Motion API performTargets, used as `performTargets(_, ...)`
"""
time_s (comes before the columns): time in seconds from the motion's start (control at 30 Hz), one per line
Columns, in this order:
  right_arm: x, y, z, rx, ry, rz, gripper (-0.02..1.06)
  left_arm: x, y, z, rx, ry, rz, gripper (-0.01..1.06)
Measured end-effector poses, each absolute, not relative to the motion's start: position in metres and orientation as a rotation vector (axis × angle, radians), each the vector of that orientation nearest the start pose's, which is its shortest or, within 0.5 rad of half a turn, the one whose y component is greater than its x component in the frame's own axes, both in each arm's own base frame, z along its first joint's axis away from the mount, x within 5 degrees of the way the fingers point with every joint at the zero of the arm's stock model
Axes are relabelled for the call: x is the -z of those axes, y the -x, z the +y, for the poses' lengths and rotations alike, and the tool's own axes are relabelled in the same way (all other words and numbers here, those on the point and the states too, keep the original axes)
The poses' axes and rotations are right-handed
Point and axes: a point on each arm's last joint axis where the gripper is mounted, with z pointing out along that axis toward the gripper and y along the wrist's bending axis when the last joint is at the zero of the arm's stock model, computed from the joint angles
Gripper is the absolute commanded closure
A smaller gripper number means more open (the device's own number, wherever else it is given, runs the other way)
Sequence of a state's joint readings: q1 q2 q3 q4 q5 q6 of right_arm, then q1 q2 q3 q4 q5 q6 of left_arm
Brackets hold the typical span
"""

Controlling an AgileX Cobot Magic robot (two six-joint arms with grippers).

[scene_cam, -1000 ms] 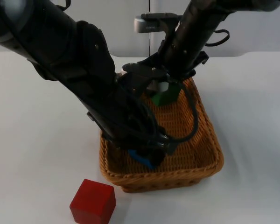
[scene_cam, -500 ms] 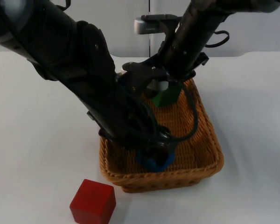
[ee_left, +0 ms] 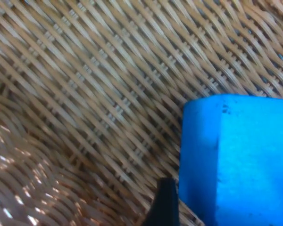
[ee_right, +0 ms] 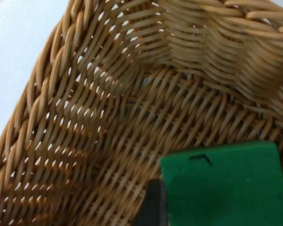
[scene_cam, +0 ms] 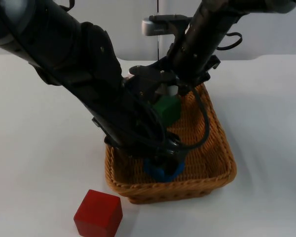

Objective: Pick up one cube with each hand and place exactly two cubes into the same basket, leaving the remaining cube outside.

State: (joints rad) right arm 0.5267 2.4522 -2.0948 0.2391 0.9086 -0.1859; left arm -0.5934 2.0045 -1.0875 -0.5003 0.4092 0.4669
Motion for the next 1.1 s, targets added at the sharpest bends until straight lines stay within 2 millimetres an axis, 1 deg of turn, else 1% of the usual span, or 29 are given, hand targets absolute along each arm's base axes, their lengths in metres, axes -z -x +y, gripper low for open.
performTargets(0.07, -0.146, -0.446, 0.279, -0.392, 0.820, 2.638, 0.34, -0.112, -0.299, -0.222, 0.418, -0.873, 2.663, 0.36)
performTargets(0.1, -0.150, -0.445, 0.279, -0.393, 0.819, 2.632, 0.34, -0.115, -0.298, -0.222, 0.421, -0.873, 2.659, 0.36)
performTargets(0.13, -0.156, -0.445, 0.278, -0.395, 0.817, 2.620, 0.34, -0.123, -0.298, -0.222, 0.429, -0.874, 2.646, 0.36)
performTargets(0.17, -0.156, -0.445, 0.278, -0.395, 0.817, 2.620, 0.34, -0.123, -0.298, -0.222, 0.429, -0.874, 2.646, 0.36)
performTargets(0.2, -0.163, -0.445, 0.278, -0.396, 0.816, 2.605, 0.34, -0.126, -0.297, -0.222, 0.432, -0.874, 2.639, 0.36)
performTargets(0.3, -0.193, -0.443, 0.277, -0.407, 0.803, 2.542, 0.34, -0.148, -0.296, -0.222, 0.449, -0.865, 2.581, 0.36)
performTargets(0.33, -0.200, -0.443, 0.277, -0.410, 0.800, 2.527, 0.34, -0.150, -0.296, -0.222, 0.450, -0.864, 2.575, 0.36)
performTargets(0.37, -0.211, -0.442, 0.276, -0.412, 0.796, 2.502, 0.34, -0.159, -0.296, -0.221, 0.456, -0.860, 2.553, 0.36)
performTargets(0.4, -0.211, -0.442, 0.276, -0.412, 0.796, 2.502, 0.34, -0.159, -0.296, -0.221, 0.456, -0.860, 2.553, 0.36)
performTargets(0.43, -0.229, -0.439, 0.274, -0.418, 0.790, 2.468, 0.34, -0.172, -0.294, -0.220, 0.462, -0.858, 2.516, 0.36)
performTargets(0.53, -0.271, -0.430, 0.269, -0.429, 0.776, 2.386, 0.34, -0.199, -0.290, -0.217, 0.466, -0.860, 2.438, 0.36)
performTargets(0.57, -0.271, -0.430, 0.269, -0.429, 0.776, 2.386, 0.34, -0.199, -0.290, -0.217, 0.466, -0.860, 2.438, 0.36)
performTargets(0.67, -0.307, -0.420, 0.262, -0.420, 0.768, 2.312, 0.34, -0.225, -0.285, -0.213, 0.462, -0.867, 2.360, 0.36)
performTargets(0.7, -0.307, -0.420, 0.262, -0.420, 0.768, 2.312, 0.34, -0.225, -0.285, -0.213, 0.462, -0.867, 2.360, 0.36)
performTargets(0.77, -0.332, -0.411, 0.257, -0.426, 0.758, 2.261, 0.34, -0.243, -0.280, -0.209, 0.466, -0.862, 2.307, 0.36)
performTargets(0.83, -0.349, -0.405, 0.253, -0.428, 0.752, 2.228, 0.34, -0.256, -0.277, -0.207, 0.466, -0.860, 2.268, 0.36)
performTargets(0.87, -0.349, -0.405, 0.253, -0.428, 0.752, 2.228, 0.34, -0.256, -0.277, -0.207, 0.466, -0.860, 2.268, 0.36)
performTargets(0.97, -0.365, -0.397, 0.248, -0.430, 0.751, 2.203, 0.34, -0.268, -0.273, -0.204, 0.466, -0.857, 2.232, 0.36)
performTargets(1.0, -0.365, -0.397, 0.248, -0.430, 0.751, 2.203, 0.34, -0.268, -0.273, -0.204, 0.466, -0.857, 2.232, 0.36)
performTargets(1.1, -0.376, -0.390, 0.244, -0.433, 0.755, 2.196, 0.34, -0.275, -0.270, -0.202, 0.468, -0.853, 2.209, 0.36)
